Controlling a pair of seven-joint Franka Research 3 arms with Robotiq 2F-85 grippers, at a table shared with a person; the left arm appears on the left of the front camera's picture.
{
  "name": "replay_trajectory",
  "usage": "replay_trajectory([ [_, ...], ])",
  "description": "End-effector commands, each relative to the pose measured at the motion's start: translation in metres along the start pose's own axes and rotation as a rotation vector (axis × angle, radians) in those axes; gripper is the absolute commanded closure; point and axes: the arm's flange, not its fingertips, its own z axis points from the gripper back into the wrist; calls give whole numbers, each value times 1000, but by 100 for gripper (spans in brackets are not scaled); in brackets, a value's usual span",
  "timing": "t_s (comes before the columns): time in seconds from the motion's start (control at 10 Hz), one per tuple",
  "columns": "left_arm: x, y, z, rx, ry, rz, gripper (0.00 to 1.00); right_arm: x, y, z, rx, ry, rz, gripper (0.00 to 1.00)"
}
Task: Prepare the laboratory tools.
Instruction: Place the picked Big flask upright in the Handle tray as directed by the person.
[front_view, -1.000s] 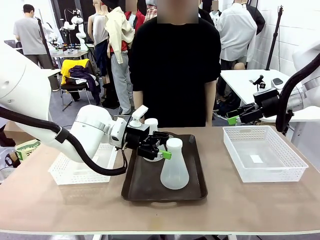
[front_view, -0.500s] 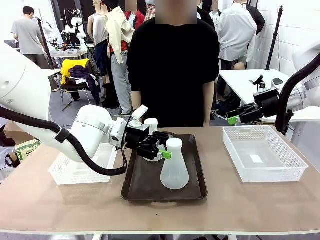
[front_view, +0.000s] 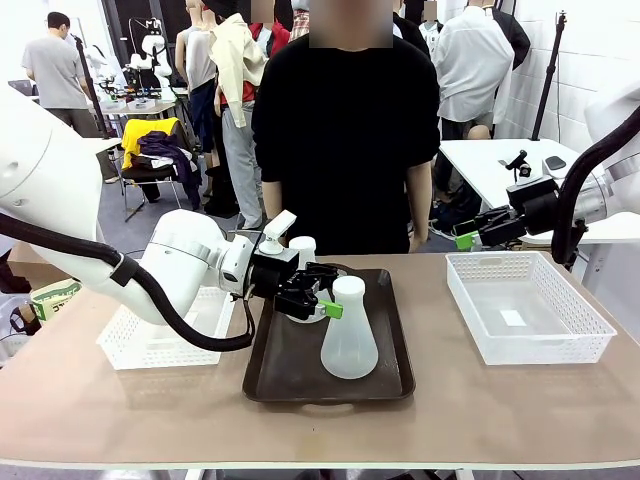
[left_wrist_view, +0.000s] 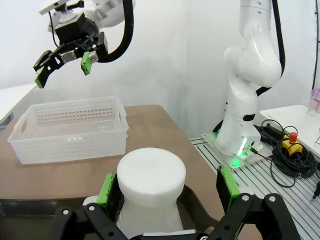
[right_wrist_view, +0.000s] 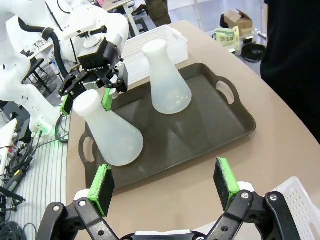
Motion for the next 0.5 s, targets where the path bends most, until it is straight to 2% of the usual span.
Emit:
replay_trajectory([
  [0.0, 0, 0, 0, -3, -3, -12, 0, 0, 1, 0, -2, 13, -13, 0],
  [0.4, 0, 0, 0, -3, -3, -12, 0, 0, 1, 0, -2, 13, -13, 0],
])
